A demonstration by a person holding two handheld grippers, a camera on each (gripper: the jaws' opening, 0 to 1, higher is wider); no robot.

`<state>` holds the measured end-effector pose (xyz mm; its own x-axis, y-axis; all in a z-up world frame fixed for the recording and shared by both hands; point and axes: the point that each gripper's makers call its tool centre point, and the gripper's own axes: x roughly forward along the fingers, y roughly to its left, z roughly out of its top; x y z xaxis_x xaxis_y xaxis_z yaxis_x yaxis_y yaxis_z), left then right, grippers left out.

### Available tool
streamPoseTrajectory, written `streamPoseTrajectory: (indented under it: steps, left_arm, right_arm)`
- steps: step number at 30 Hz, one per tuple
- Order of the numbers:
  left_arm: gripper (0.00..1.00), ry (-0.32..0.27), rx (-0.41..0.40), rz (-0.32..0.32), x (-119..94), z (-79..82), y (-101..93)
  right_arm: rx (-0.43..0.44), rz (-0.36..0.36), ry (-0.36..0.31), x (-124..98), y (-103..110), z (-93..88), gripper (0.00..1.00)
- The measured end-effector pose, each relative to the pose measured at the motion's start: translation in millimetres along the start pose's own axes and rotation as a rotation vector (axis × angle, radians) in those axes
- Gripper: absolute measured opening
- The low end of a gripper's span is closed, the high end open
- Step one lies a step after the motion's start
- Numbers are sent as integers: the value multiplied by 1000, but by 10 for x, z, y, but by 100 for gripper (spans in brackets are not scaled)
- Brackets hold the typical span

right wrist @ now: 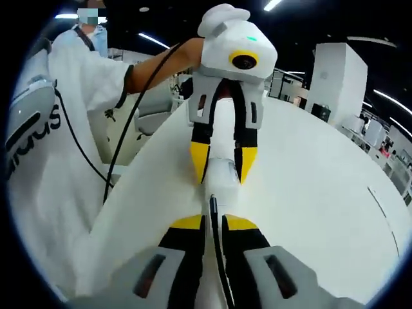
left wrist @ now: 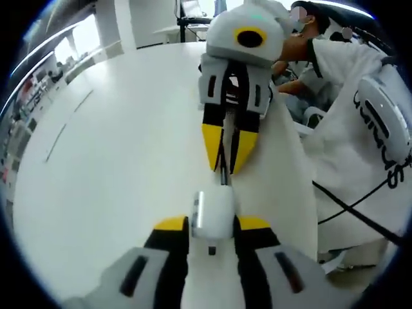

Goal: Plug the desk Type‑C cable into the charger adapter.

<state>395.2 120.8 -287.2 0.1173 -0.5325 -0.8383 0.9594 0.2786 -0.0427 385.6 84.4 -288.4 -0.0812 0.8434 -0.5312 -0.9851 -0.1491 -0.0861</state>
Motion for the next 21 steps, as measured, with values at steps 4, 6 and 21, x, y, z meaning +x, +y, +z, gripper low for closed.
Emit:
streamPoseTrajectory:
  steps: [4,6,21]
  left_arm:
    - [24,-12,13,-5,-2,4,6]
    - [24,-25,18,-10,-6,6,9]
    - [23,-29,29,-7,10,21,19]
  right_arm:
    - [12,1,-16,8,-7,2,4]
    - [18,3,-20,10,-10,5,4]
    - [74,-3,-8,23,5,20,1]
